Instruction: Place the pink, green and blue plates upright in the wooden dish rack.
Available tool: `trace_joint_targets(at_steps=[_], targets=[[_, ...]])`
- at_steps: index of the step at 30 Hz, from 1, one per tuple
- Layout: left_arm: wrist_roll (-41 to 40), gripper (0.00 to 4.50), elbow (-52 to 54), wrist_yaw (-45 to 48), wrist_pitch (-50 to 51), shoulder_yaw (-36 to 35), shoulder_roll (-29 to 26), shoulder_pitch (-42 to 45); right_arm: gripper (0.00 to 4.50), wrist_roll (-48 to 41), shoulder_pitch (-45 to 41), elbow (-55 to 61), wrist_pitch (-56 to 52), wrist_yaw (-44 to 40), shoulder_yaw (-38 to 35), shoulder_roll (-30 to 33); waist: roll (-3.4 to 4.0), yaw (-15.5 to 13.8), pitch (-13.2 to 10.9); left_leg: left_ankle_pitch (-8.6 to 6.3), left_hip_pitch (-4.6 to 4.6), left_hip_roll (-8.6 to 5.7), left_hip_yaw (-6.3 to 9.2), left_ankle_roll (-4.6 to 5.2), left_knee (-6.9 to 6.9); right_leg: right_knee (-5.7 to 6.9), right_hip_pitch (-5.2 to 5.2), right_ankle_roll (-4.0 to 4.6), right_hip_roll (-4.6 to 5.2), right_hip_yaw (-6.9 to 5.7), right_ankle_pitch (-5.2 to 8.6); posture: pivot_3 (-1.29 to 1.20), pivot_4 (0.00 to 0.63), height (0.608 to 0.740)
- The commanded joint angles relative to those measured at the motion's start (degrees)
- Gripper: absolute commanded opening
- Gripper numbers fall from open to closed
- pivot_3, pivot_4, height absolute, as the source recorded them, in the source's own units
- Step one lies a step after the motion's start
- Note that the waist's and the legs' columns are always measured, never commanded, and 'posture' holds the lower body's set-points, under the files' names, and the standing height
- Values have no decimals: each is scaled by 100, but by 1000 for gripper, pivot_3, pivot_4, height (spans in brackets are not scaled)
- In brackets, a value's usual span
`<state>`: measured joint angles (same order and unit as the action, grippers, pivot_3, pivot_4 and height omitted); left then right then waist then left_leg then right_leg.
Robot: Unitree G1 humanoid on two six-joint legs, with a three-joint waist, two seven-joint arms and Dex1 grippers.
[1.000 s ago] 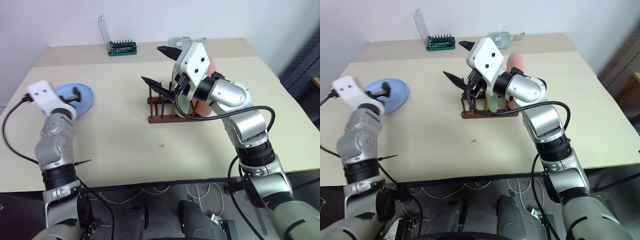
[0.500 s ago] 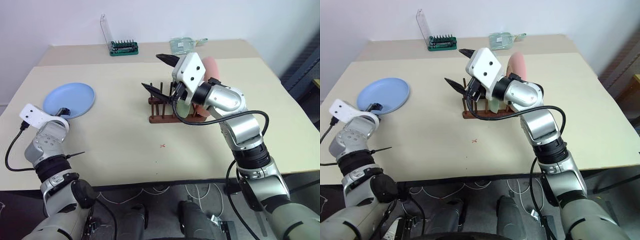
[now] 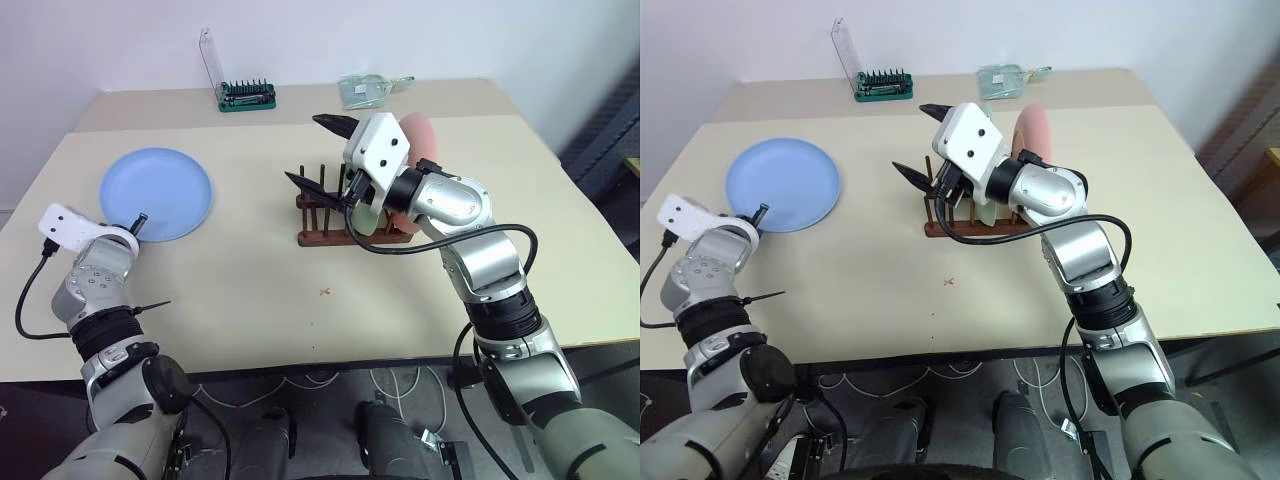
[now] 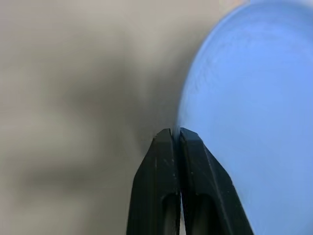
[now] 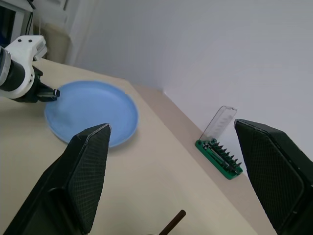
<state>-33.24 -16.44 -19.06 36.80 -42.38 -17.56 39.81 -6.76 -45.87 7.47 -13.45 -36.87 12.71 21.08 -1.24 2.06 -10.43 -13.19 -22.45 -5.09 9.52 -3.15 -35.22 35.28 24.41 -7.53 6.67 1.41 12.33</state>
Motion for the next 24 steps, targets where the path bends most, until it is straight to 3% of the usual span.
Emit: trace_joint_targets(at_steps=[1,7,19,24], targets=[[152,51,1432,602,-289,912,-149,120,4136,453,-251,-63,569,-69,140,109,-11,-8,-5,1,-2,0,0,-1,-1,0,0,0,0,0,0,0,150,740],[526,51,2701,951,4,2283,-212,349,4136,1401,-308,-549,1673,-9,585,220,-11,-2,-4,12,-1,-1,-3,-21,0,-1,0,0,0,1,0,0,150,740],[-164,51,3859,644,1081,2472,394,978,4136,2816,-764,-1521,2691,705,772,143,-9,30,-6,16,0,1,-4,-28,3,-3,1,0,-3,2,0,0,150,740],[-434,51,4191,551,1463,2498,549,1089,4136,3551,-1132,-2045,2920,1367,797,194,-10,29,-7,17,0,1,-3,-29,2,-3,1,0,-4,2,0,0,150,740]])
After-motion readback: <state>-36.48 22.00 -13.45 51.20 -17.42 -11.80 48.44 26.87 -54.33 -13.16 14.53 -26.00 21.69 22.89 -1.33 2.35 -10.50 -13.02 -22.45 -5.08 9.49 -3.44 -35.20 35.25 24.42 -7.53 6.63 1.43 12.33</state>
